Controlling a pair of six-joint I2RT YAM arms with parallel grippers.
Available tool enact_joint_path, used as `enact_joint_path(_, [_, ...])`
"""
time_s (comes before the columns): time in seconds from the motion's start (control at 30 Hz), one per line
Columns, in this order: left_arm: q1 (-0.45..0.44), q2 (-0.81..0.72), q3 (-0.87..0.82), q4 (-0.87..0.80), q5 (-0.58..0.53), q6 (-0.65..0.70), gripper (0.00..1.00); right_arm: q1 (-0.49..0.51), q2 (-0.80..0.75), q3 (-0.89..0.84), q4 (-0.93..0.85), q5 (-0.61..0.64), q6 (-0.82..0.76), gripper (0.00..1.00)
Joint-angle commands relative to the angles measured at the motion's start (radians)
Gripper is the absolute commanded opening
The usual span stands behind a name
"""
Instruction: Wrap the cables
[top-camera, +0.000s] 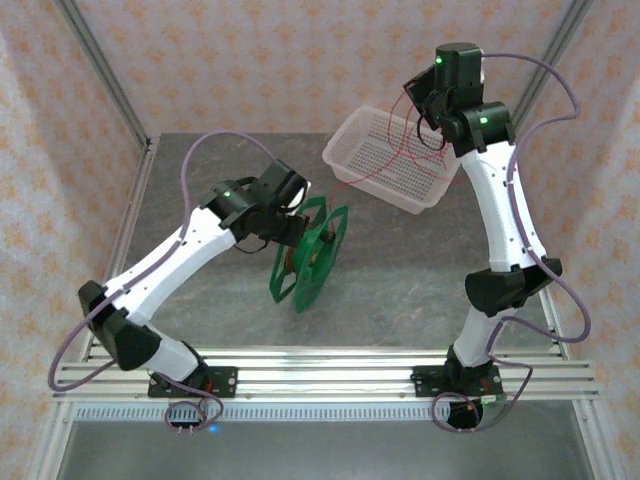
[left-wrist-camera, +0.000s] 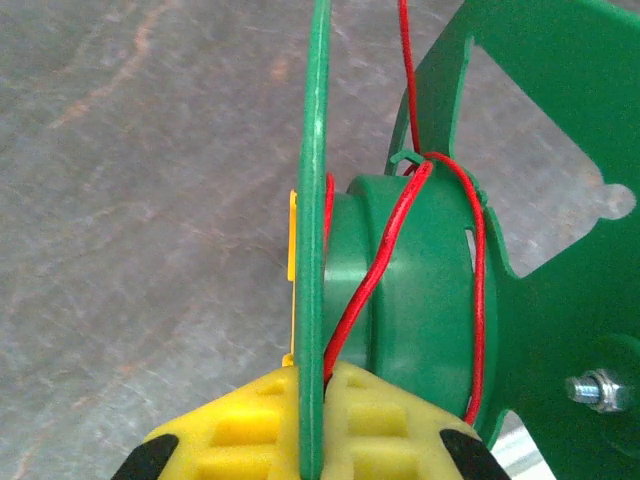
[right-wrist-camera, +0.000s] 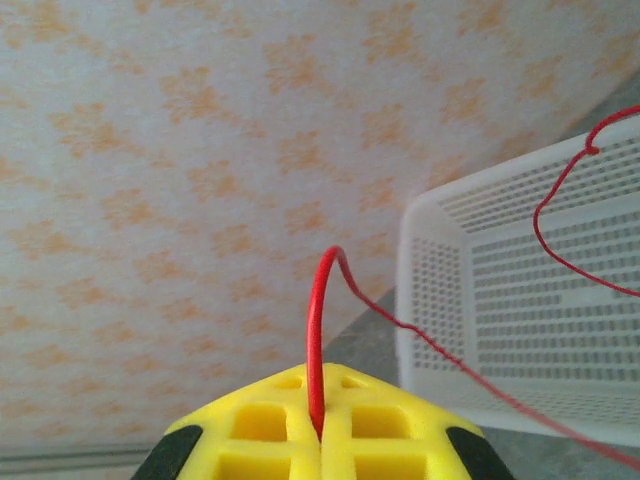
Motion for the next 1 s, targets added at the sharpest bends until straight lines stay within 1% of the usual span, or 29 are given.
enact_joint_path(0.0, [-0.005, 0.049, 0.103, -0.084, -0.18, -0.021, 0.0, 0.017, -0.011, 0.082, 0.063, -0.069, 0.052, 0.0])
enact_joint_path(0.17, [0.018, 0.139, 0.229, -0.154, -0.286, -0.069, 0.0, 0.042, -0.039, 0.114, 0.064, -0.111, 0.065, 0.0])
enact_joint_path(0.27, [0.057, 0.18, 0.287, -0.178, -0.301, -0.102, 0.0, 0.069, -0.063, 0.111, 0.062, -0.13, 0.068, 0.0])
enact_joint_path(0.53, [0.141, 0.281, 0.448, -0.256, -0.395, -0.135, 0.0, 0.152, -0.138, 0.07, 0.077, -0.172, 0.064, 0.0])
enact_joint_path(0.83, [0.245, 0.375, 0.586, -0.319, -0.461, -0.149, 0.0, 0.26, -0.195, 0.024, 0.11, -0.233, 0.067, 0.0])
enact_joint_path(0.97, [0.268, 0.419, 0.636, -0.318, -0.402, -0.149, 0.0, 0.328, -0.182, 0.02, 0.133, -0.241, 0.071, 0.0])
